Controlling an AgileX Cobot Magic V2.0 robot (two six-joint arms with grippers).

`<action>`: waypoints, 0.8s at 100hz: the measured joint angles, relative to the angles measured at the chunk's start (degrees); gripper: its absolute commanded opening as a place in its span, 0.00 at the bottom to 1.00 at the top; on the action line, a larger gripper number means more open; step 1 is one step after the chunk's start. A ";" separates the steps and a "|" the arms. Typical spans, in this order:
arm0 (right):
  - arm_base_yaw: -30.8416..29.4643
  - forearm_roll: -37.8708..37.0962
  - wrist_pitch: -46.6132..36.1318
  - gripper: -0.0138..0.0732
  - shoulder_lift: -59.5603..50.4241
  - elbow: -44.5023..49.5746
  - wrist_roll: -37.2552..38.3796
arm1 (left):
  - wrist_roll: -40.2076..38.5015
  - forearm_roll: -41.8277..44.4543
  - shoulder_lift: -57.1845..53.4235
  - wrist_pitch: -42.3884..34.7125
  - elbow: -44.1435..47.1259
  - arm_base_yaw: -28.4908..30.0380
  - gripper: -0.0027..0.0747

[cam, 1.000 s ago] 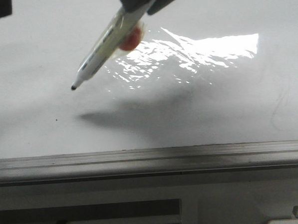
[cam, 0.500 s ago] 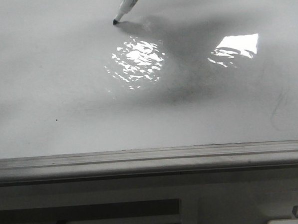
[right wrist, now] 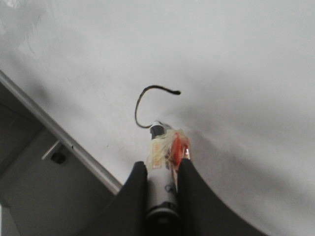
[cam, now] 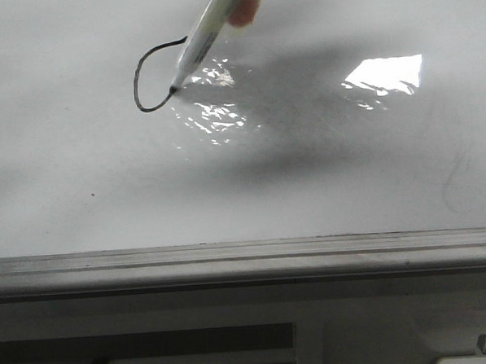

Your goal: Write number 9 on whiteboard

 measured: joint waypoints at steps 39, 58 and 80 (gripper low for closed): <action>-0.37 0.43 2.34 0.09 -0.27 1.10 0.92 | 0.00 0.00 0.00 0.00 0.00 0.00 0.44; 2.28 1.75 4.62 0.09 0.03 4.24 1.35 | 0.00 0.00 0.00 0.00 0.00 0.00 0.44; 5.16 1.55 4.98 0.09 -0.33 1.24 1.52 | 0.00 0.11 2.15 1.73 0.00 0.00 0.44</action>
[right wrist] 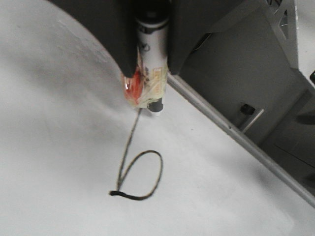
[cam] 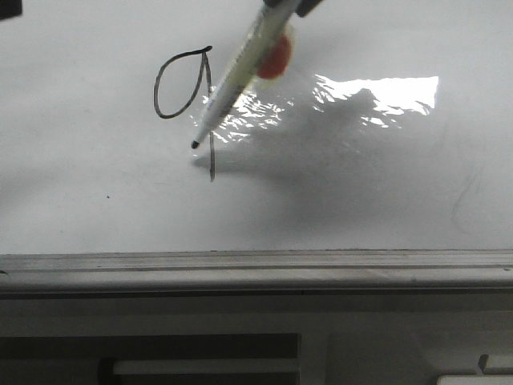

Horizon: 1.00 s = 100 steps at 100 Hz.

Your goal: Write number 9 on whiteboard

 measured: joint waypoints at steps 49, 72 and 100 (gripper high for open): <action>7.15 0.50 2.36 0.09 -0.11 -0.10 6.26 | -0.12 2.61 16.71 -6.54 0.00 -8.15 0.44; 7.17 1.02 3.20 0.09 -0.11 -0.10 7.00 | -0.34 2.61 17.70 -7.38 0.00 -8.24 0.40; 7.17 1.57 3.10 0.09 0.46 -0.19 7.09 | -0.62 3.11 17.74 -6.70 0.00 -8.37 0.01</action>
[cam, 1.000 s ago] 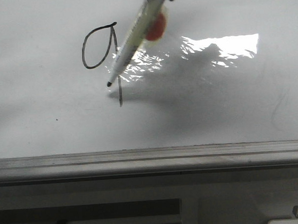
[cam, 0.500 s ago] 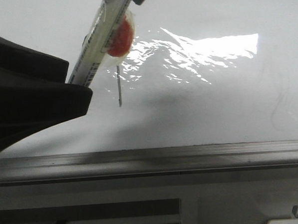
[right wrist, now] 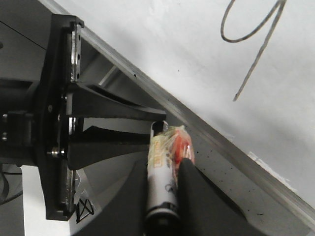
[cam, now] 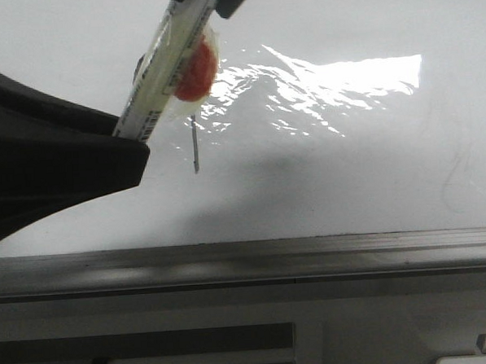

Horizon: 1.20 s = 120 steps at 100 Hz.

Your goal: Write number 9 on whiteboard

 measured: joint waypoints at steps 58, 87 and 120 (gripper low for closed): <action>0.00 1.17 0.00 0.55 0.08 -0.03 0.00 | 0.00 0.10 0.00 0.27 0.00 0.00 0.01; 0.00 1.90 -0.26 0.62 0.08 -0.03 0.00 | 0.00 -28.35 0.00 -0.44 0.00 0.00 0.01; 0.00 1.90 0.34 0.62 0.12 -0.03 0.44 | -0.27 -53.67 0.00 1.09 -1.15 0.00 0.01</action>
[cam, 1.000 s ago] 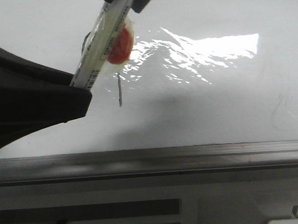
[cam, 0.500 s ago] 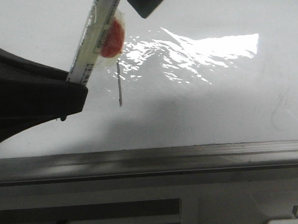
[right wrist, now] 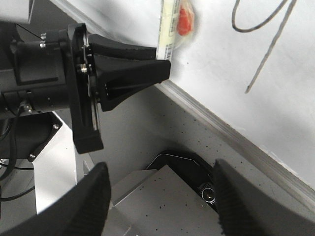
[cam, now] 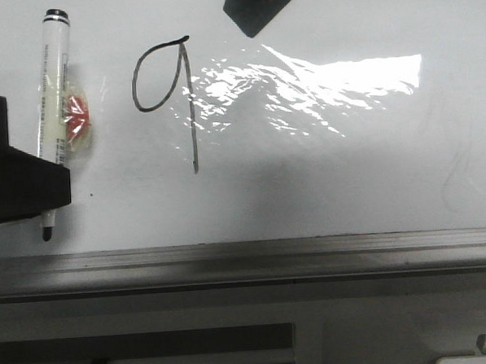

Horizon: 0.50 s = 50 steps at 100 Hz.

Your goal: Write number 9 on whiteboard

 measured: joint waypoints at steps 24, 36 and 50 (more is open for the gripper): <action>0.00 0.00 0.08 0.62 0.00 0.00 0.00 | -0.04 -3.67 0.00 0.42 -0.07 0.00 0.01; 0.00 0.00 0.08 0.62 0.00 0.00 0.00 | -0.13 -3.80 0.00 0.66 -0.07 0.00 0.01; 0.00 0.00 0.21 0.62 0.00 0.00 0.00 | -0.13 -3.84 0.00 0.74 -0.07 0.00 0.01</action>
